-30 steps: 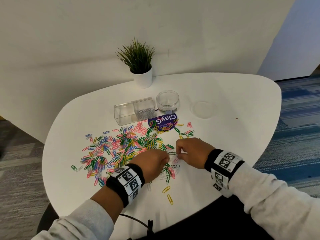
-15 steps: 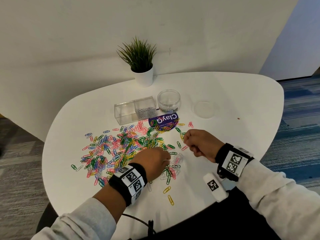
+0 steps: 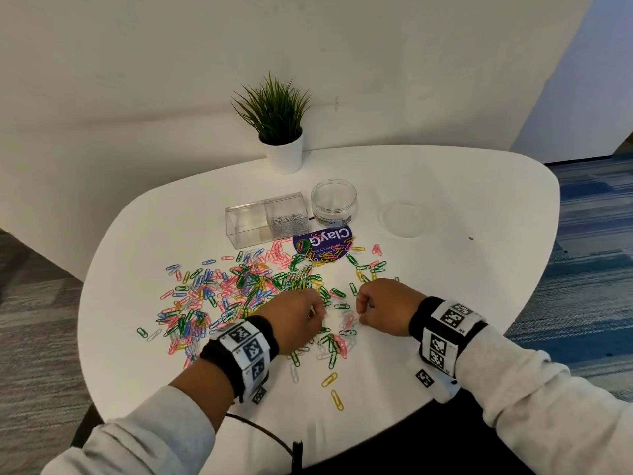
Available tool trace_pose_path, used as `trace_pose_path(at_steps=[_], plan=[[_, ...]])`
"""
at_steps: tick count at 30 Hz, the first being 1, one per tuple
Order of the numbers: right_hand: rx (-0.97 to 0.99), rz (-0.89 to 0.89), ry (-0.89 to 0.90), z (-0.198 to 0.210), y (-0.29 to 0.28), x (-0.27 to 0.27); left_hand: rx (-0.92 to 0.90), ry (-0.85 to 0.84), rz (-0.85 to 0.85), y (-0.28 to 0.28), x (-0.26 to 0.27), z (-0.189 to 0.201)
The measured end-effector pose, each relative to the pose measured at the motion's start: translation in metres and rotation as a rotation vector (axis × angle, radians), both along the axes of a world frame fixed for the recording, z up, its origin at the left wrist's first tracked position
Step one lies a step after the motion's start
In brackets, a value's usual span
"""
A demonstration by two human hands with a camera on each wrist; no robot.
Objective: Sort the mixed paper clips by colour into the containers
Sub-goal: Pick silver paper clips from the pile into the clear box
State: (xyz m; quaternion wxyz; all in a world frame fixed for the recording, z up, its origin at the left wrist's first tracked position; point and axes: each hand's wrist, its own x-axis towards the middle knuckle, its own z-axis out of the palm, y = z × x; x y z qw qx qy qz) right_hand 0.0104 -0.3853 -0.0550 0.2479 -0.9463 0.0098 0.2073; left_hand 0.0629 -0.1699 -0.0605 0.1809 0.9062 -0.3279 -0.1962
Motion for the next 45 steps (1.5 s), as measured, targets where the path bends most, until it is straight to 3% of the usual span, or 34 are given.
trace_pose_path(at_steps=[3, 5, 7, 9, 11, 14, 22, 25, 28, 30, 34, 38, 41, 45], plan=[[0.028, 0.008, 0.034, 0.006, -0.006, 0.0, -0.161, 0.175, 0.182, 0.009, 0.012, 0.004], [0.089, -0.019, 0.052, 0.012, -0.014, 0.002, -0.299, 0.459, 0.327, 0.017, 0.02, 0.007], [0.281, -0.153, 0.119, 0.015, -0.023, 0.005, -0.429, 0.748, 0.435, 0.024, 0.025, 0.011], [0.603, -0.369, 0.207, 0.017, -0.029, 0.01, -0.468, 0.847, 0.462, 0.029, 0.033, 0.015], [0.765, -0.478, 0.204, 0.021, -0.028, 0.015, -0.449, 0.793, 0.484, 0.032, 0.047, 0.021], [0.809, -0.463, 0.124, 0.035, -0.017, 0.036, -0.318, 0.545, 0.485, 0.034, 0.082, 0.036], [0.544, -0.303, -0.169, 0.083, 0.041, 0.147, -0.061, -0.119, 0.34, 0.002, 0.16, 0.087], [0.416, -0.239, -0.24, 0.09, 0.061, 0.18, -0.046, -0.074, 0.347, -0.009, 0.172, 0.081], [0.199, -0.146, -0.206, 0.091, 0.068, 0.195, -0.248, 0.238, 0.474, -0.009, 0.176, 0.071], [0.14, -0.111, -0.205, 0.091, 0.064, 0.194, -0.344, 0.32, 0.51, -0.002, 0.173, 0.069], [0.181, -0.119, -0.307, 0.091, 0.049, 0.162, -0.351, 0.151, 0.45, 0.018, 0.157, 0.07], [0.102, 0.056, -0.143, 0.075, 0.03, 0.088, -0.093, -0.13, 0.218, 0.03, 0.11, 0.066], [-0.114, 0.21, -0.011, 0.049, 0.017, 0.037, -0.051, -0.104, 0.031, 0.033, 0.061, 0.048], [-0.173, 0.204, -0.017, 0.024, 0.005, 0.001, 0.059, -0.12, -0.243, 0.019, 0.009, 0.023]])
